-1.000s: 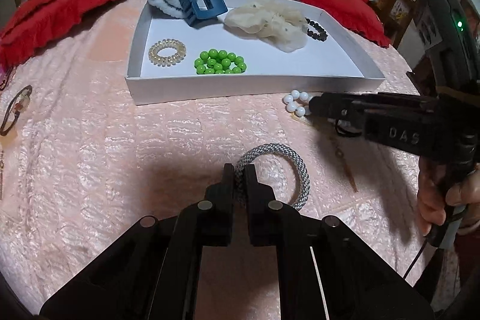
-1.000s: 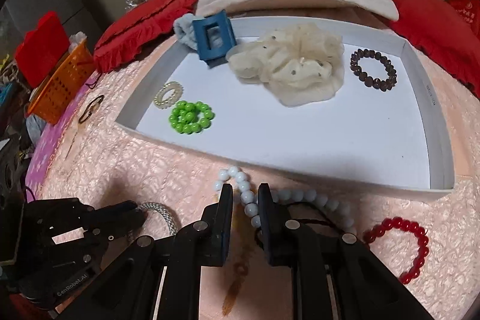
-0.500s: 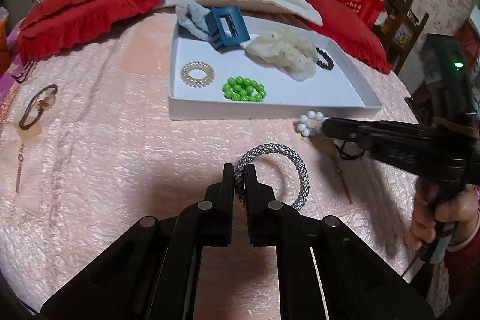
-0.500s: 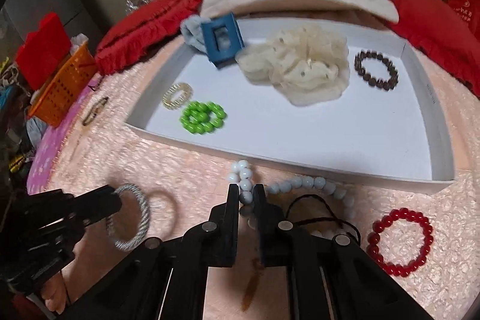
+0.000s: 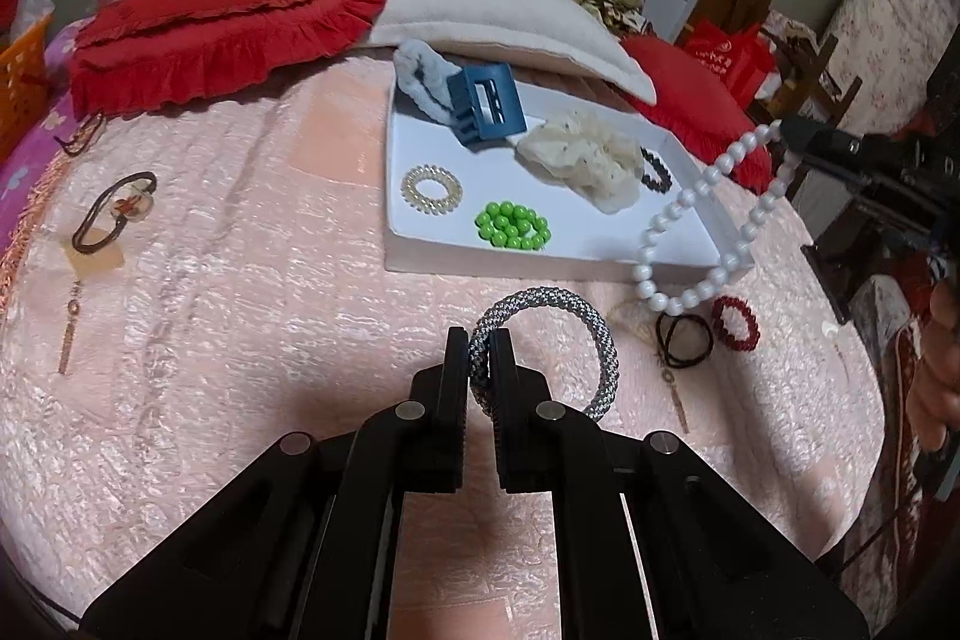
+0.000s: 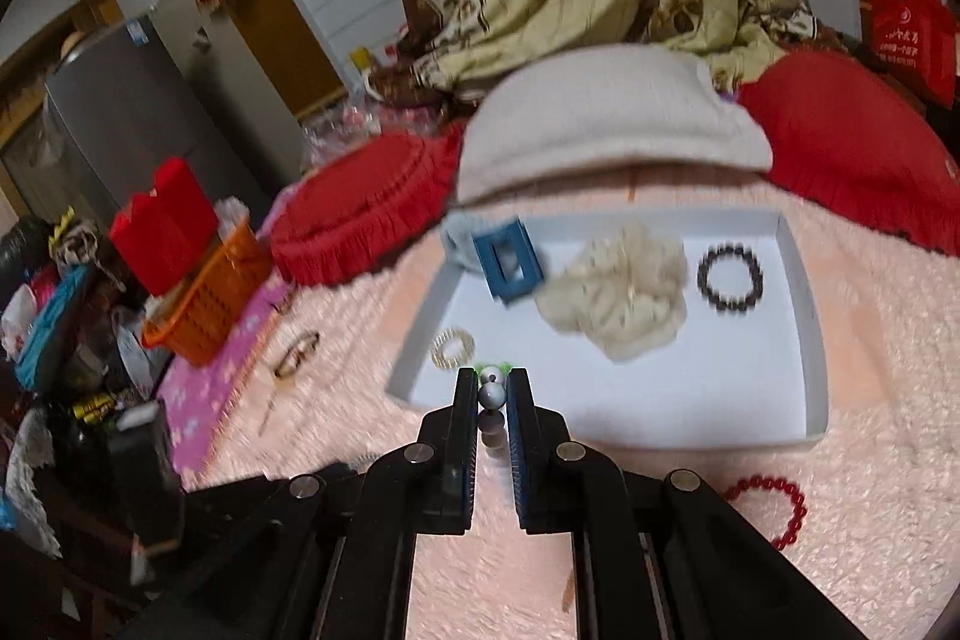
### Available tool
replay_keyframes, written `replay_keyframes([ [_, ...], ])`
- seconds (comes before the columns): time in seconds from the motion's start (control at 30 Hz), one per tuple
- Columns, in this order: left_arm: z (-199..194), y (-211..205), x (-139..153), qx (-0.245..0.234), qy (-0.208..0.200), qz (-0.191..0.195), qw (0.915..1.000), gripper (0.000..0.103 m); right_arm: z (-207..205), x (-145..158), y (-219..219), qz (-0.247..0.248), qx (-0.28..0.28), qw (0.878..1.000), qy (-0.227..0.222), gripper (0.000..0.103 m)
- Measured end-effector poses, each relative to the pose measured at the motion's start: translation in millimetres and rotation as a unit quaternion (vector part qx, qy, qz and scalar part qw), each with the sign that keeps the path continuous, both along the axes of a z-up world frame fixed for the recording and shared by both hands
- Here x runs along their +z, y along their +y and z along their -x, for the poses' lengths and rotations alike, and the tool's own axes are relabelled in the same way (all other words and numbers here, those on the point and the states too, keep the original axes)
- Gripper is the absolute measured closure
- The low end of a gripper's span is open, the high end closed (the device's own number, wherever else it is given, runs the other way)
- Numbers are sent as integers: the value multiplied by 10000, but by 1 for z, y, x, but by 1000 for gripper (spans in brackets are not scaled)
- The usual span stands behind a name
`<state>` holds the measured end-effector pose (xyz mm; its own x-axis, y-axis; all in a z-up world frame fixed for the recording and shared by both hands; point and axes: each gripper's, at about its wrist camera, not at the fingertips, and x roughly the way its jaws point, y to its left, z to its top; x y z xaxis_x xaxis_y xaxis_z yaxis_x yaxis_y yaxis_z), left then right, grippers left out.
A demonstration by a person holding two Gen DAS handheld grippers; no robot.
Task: Organize jewelry
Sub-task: 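Carry the grey hair tie into the box with left tool while right tool lowers the pearl bracelet into it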
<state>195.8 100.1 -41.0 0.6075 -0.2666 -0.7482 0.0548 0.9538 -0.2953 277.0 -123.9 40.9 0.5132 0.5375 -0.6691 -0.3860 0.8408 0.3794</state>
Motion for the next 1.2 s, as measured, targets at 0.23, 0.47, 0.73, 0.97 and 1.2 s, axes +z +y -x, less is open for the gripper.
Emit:
replay_keyframes([
  [0.23, -4, 17, 10, 268, -34, 179, 9995, 97, -23, 10, 0, 176, -133, 9996, -199, 94],
  [0.47, -44, 15, 21, 497, 81, 61, 9987, 97, -54, -10, 1, 338, -208, 9992, 10, 94],
  [0.73, -125, 0, 3, 631, 499, -237, 9965, 97, -77, -33, 7, -135, -171, 9994, 283, 94],
  [0.97, -168, -13, -25, 627, 812, -469, 9936, 97, -93, -84, -19, 98, -515, 9959, 732, 94],
  [1.2, -169, -14, -28, 482, 975, -253, 9937, 79, -91, -127, -30, 283, -579, 9916, 1119, 94],
])
